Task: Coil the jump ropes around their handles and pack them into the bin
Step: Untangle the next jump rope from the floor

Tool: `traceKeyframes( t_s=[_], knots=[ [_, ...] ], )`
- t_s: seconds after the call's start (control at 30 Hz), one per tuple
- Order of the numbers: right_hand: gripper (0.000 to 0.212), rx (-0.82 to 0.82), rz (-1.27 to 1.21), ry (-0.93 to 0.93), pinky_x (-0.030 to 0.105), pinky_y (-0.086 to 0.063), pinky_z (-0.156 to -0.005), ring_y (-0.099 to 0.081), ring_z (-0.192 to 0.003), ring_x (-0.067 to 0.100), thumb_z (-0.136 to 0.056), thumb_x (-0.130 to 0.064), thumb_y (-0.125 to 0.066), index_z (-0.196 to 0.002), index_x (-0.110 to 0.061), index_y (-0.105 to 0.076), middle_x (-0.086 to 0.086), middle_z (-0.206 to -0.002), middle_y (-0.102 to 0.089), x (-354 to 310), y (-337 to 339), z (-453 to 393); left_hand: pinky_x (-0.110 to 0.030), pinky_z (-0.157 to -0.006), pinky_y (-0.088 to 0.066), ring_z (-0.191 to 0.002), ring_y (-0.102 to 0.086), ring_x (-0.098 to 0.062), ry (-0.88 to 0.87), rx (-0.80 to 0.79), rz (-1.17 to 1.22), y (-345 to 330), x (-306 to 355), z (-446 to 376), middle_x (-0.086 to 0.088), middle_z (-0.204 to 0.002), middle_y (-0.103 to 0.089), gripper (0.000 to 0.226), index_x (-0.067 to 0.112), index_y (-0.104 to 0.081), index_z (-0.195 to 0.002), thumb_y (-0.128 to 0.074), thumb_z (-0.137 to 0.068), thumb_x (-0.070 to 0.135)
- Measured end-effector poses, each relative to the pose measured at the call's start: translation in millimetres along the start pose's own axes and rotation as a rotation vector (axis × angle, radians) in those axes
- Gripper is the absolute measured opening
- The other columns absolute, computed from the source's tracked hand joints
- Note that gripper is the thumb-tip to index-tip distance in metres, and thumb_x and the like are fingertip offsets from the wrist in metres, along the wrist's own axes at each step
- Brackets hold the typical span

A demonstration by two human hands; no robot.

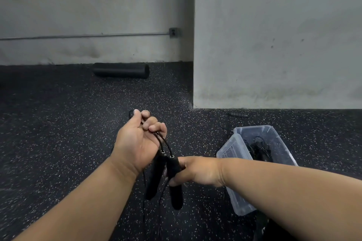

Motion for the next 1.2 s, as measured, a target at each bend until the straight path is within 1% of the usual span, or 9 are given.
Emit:
traceKeyframes(
  t_s=[0.1, 0.2, 0.3, 0.5, 0.6, 0.73, 0.93, 1.07, 1.2],
  knots=[
    [0.031, -0.008, -0.155, 0.013, 0.036, -0.052, -0.092, -0.066, -0.1, 0.012, -0.098, -0.011, -0.068, -0.12, -0.032, -0.06, -0.011, -0.097, -0.071, -3, -8, 0, -0.025, -0.057, -0.051, -0.055, -0.035, -0.008, 0.0, 0.0, 0.126, -2, 4, 1, 0.008, -0.069, -0.033, 0.042, 0.017, -0.051, -0.083, -0.036, -0.113, 0.042],
    [0.028, 0.057, -0.205, 0.09, 0.026, -0.055, -0.077, -0.065, -0.086, 0.012, -0.099, -0.005, -0.066, -0.12, -0.021, -0.055, -0.001, -0.093, -0.066, -16, -6, -2, -0.027, -0.054, -0.052, -0.054, -0.037, -0.008, -0.012, -0.009, 0.209, -3, 8, 4, 0.008, -0.069, -0.035, 0.042, 0.017, -0.051, -0.082, -0.035, -0.113, 0.04],
    [0.019, 0.113, -0.197, 0.139, 0.027, -0.053, -0.08, -0.06, -0.079, 0.009, -0.098, -0.007, -0.069, -0.106, -0.021, -0.059, -0.006, -0.088, -0.065, -27, -1, -3, -0.03, -0.057, -0.056, -0.054, -0.04, -0.009, -0.03, -0.012, 0.248, -3, 13, 5, 0.008, -0.068, -0.037, 0.042, 0.016, -0.051, -0.083, -0.034, -0.113, 0.04],
    [0.013, 0.151, -0.047, 0.205, 0.032, -0.049, -0.083, -0.062, -0.088, 0.012, -0.093, -0.029, -0.076, -0.099, -0.028, -0.065, -0.005, -0.092, -0.068, -41, 0, -6, -0.035, -0.083, -0.053, -0.056, -0.052, -0.009, -0.086, 0.049, 0.157, 12, 24, 2, 0.006, -0.069, -0.045, 0.044, 0.018, -0.054, -0.087, -0.03, -0.113, 0.044],
    [0.015, 0.115, -0.101, 0.193, 0.036, -0.054, -0.091, -0.065, -0.094, 0.015, -0.096, -0.024, -0.073, -0.108, -0.022, -0.063, 0.002, -0.1, -0.07, -41, -5, -7, -0.036, -0.082, -0.052, -0.055, -0.052, -0.01, -0.124, 0.099, 0.101, 18, 29, 3, 0.005, -0.069, -0.046, 0.046, 0.019, -0.055, -0.085, -0.031, -0.113, 0.047],
    [0.027, 0.041, -0.303, 0.185, 0.042, -0.054, -0.102, -0.067, -0.109, 0.026, -0.102, -0.01, -0.063, -0.128, -0.012, -0.055, 0.021, -0.127, -0.07, -40, -9, -7, -0.036, -0.083, -0.05, -0.053, -0.05, -0.012, -0.14, 0.142, 0.083, 23, 27, 5, 0.005, -0.067, -0.046, 0.048, 0.019, -0.053, -0.082, -0.03, -0.113, 0.047],
    [0.029, -0.029, -0.346, 0.142, 0.046, -0.057, -0.095, -0.069, -0.1, 0.032, -0.092, -0.014, -0.065, -0.119, -0.012, -0.054, 0.02, -0.111, -0.071, -39, -13, -6, -0.036, -0.081, -0.05, -0.049, -0.05, -0.011, -0.141, 0.173, 0.079, 24, 27, 9, 0.005, -0.064, -0.045, 0.047, 0.019, -0.052, -0.081, -0.032, -0.113, 0.048],
    [0.027, -0.087, -0.41, 0.111, 0.053, -0.055, -0.098, -0.068, -0.101, 0.041, -0.095, -0.013, -0.061, -0.121, -0.012, -0.054, 0.024, -0.112, -0.071, -37, -17, -4, -0.035, -0.079, -0.052, -0.052, -0.046, -0.011, -0.107, 0.225, 0.061, 29, 19, 10, 0.006, -0.062, -0.042, 0.046, 0.02, -0.051, -0.08, -0.036, -0.112, 0.049],
    [0.021, -0.137, -0.434, 0.089, 0.051, -0.056, -0.094, -0.07, -0.099, 0.04, -0.099, -0.009, -0.058, -0.12, -0.01, -0.054, 0.026, -0.113, -0.071, -36, -19, -2, -0.035, -0.077, -0.052, -0.051, -0.045, -0.01, -0.097, 0.25, 0.034, 30, 17, 11, 0.006, -0.061, -0.041, 0.046, 0.019, -0.052, -0.08, -0.036, -0.112, 0.047]
  ],
)
Point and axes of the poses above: each hand's wrist, its own z-axis away from the middle knuckle, its own y-axis out of the back of the hand, x = y × z, the point moved 6 cm from there along -z, towards the middle knuckle
